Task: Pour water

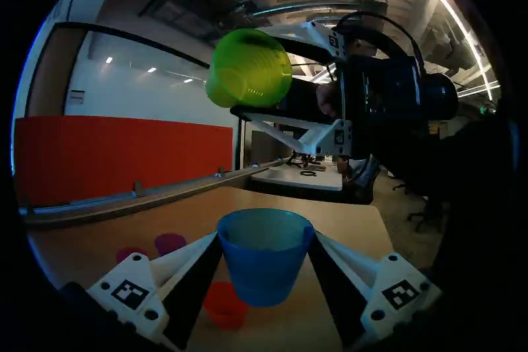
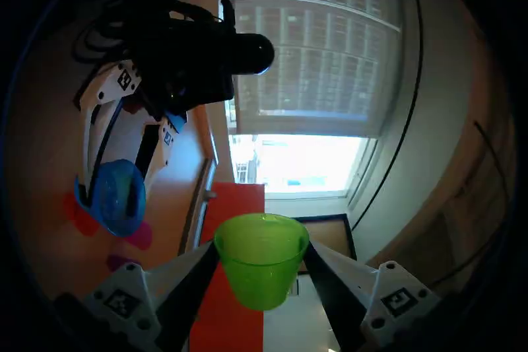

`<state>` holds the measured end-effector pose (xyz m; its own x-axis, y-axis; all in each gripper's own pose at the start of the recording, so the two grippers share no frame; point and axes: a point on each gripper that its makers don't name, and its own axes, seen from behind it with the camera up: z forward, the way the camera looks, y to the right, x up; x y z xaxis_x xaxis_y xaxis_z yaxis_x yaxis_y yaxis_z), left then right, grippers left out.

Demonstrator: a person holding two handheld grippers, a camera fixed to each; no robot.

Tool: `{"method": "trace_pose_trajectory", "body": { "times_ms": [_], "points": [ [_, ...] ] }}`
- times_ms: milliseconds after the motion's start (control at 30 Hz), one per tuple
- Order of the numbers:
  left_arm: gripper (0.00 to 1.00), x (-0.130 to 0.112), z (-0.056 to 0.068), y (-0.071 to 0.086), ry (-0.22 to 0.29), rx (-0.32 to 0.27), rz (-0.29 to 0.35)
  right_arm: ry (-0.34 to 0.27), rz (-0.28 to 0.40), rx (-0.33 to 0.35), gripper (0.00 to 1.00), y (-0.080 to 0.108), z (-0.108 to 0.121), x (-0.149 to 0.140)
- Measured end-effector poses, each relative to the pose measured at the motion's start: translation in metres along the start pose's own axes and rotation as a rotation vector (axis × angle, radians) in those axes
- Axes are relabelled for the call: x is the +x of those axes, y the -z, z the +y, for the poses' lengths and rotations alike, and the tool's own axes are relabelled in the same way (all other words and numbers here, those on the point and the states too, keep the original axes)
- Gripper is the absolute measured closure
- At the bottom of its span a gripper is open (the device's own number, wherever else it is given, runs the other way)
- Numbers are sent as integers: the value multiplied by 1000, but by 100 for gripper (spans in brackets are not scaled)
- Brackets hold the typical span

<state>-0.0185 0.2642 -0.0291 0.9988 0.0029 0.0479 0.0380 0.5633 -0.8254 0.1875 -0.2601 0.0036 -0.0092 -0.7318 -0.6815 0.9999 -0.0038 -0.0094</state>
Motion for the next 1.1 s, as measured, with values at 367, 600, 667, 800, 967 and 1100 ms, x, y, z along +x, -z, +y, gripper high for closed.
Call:
{"method": "trace_pose_trajectory", "body": {
  "times_ms": [367,600,667,800,967,1100],
  "points": [
    [14,1,1,0,-3,0,-1,-101,5,-2,10,5,-5,-6],
    [13,-1,0,-1,-8,1,-7,-233,10,-4,10,10,-11,-12],
    [14,0,0,-1,-8,2,-7,-293,13,-5,9,11,-13,-13],
    [13,0,0,-1,-7,1,-6,-411,14,-6,9,14,-18,-16],
    [13,0,0,-1,-13,2,-10,-566,11,-3,9,17,-26,-18],
    [14,0,0,-2,-14,4,-11,-701,12,6,9,21,-33,-18]
  ]
}}
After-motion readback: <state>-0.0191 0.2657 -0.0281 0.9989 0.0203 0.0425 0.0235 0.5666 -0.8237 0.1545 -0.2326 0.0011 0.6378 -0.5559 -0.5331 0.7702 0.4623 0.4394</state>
